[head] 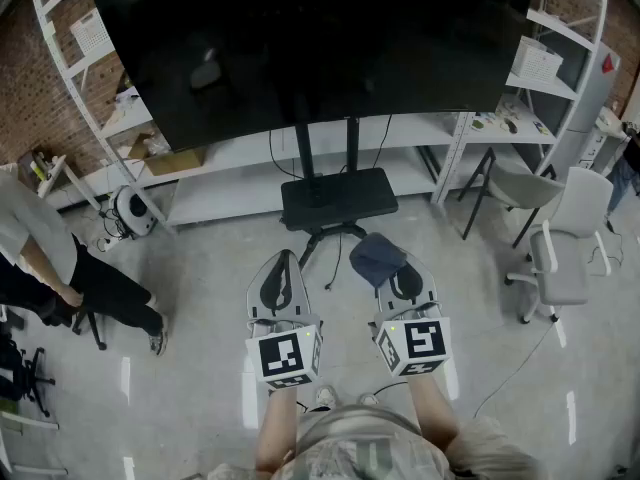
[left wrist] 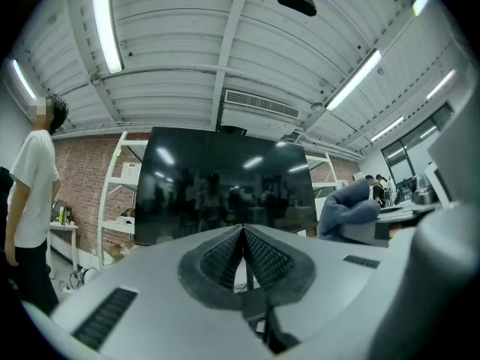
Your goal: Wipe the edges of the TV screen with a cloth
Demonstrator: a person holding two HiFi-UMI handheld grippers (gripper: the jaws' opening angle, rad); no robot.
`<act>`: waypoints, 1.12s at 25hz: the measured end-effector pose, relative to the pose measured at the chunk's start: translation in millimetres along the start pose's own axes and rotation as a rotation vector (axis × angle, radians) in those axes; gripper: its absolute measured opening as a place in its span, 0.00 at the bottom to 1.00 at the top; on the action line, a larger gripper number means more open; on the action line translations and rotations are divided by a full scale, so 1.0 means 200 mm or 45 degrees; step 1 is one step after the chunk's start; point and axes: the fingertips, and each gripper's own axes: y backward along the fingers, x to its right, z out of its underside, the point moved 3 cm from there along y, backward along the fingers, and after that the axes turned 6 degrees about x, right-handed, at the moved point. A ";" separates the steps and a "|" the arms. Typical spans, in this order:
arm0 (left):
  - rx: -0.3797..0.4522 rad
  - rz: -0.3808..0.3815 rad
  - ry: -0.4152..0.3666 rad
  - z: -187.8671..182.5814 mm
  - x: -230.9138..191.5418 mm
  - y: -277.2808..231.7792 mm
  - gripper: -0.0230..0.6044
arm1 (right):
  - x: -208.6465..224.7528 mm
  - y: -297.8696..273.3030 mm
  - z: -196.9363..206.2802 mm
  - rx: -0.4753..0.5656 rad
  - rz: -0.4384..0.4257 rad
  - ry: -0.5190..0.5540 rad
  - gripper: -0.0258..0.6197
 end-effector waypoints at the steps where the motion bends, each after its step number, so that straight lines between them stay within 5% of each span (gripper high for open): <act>1: 0.004 -0.001 0.004 -0.01 -0.01 0.01 0.06 | -0.01 0.00 0.00 -0.003 -0.002 -0.010 0.12; 17: 0.004 -0.004 -0.010 0.00 -0.36 0.08 0.06 | -0.31 -0.10 0.07 0.009 0.004 -0.081 0.12; 28: -0.046 -0.090 0.053 0.17 -0.72 0.14 0.06 | -0.59 -0.26 0.27 -0.116 -0.050 -0.098 0.12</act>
